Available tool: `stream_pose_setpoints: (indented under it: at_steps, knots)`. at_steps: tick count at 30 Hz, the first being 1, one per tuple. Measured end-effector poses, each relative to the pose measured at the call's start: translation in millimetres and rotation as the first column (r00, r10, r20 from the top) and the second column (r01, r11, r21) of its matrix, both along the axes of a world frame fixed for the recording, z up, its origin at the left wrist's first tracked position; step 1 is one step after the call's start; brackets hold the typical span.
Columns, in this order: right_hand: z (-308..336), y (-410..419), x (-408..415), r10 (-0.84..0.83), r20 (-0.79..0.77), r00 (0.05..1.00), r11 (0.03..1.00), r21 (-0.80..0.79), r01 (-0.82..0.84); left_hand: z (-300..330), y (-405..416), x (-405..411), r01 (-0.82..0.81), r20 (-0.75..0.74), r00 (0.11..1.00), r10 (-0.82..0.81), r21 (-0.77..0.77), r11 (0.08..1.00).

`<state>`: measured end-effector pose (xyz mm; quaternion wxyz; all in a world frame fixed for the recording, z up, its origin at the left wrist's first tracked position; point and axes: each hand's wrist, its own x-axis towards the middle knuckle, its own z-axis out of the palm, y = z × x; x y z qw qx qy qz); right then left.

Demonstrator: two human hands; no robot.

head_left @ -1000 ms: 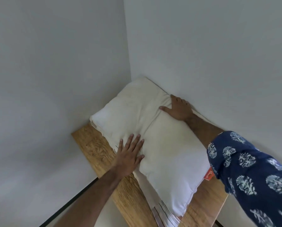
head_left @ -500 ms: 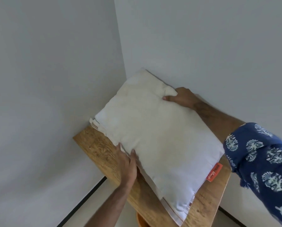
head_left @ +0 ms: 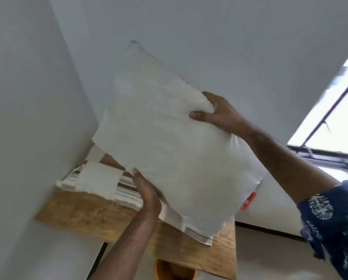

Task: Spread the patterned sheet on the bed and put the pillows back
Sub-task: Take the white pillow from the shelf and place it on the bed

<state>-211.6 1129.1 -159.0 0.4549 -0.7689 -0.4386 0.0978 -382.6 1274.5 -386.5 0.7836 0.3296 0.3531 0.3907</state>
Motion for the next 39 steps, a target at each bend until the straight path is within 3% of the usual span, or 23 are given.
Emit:
stream_pose_setpoints:
  at_steps: [5, 10, 13, 15, 19, 24, 28, 32, 36, 39]
  knots:
    - [36.4, -117.7, 2.8, -0.221, 0.087, 0.971, 0.969, 0.130, 0.209, 59.1, -47.0, 58.2, 0.007, 0.086, 0.996, -0.024, 0.195, 0.981]
    - [39.8, -248.1, 2.3, -0.512, 0.152, 0.846, 0.842, 0.283, 0.459, 127.9, -136.2, 122.8, 0.144, 0.228, 0.942, -0.247, 0.391, 0.909]
    - [32.1, -331.1, -3.2, -0.666, 0.140, 0.733, 0.721, 0.376, 0.583, 158.3, -202.3, 154.8, 0.247, 0.245, 0.867, -0.433, 0.544, 0.802]
    - [28.2, -389.1, -14.6, -0.738, 0.051, 0.673, 0.617, 0.453, 0.644, 180.1, -256.8, 170.8, 0.266, 0.230, 0.824, -0.518, 0.651, 0.711]
    - [17.5, -494.8, -43.5, -0.857, -0.080, 0.508, 0.402, 0.513, 0.758, 199.1, -361.5, 196.3, 0.264, 0.141, 0.697, -0.703, 0.861, 0.435]
    - [-2.5, -605.7, -77.9, -0.943, -0.166, 0.289, 0.171, 0.503, 0.847, 195.8, -484.0, 219.3, 0.367, -0.019, 0.556, -0.831, 0.903, 0.225]
    - [-23.0, -668.4, -100.9, -0.975, -0.198, 0.102, -0.011, 0.501, 0.866, 181.7, -570.3, 233.9, 0.331, -0.117, 0.482, -0.869, 0.942, 0.057]
    - [-52.0, -728.0, -113.5, -0.965, -0.245, -0.091, -0.200, 0.473, 0.858, 171.0, -650.9, 254.4, 0.338, -0.219, 0.311, -0.925, 0.935, -0.108]
    - [-78.6, -776.7, -114.7, -0.921, -0.310, -0.235, -0.358, 0.437, 0.825, 159.4, -718.5, 282.8, 0.255, -0.295, 0.134, -0.946, 0.933, -0.255]
    - [-89.7, -802.6, -106.2, -0.885, -0.324, -0.335, -0.448, 0.393, 0.803, 146.1, -768.0, 302.0, 0.283, -0.371, 0.015, -0.928, 0.892, -0.352]
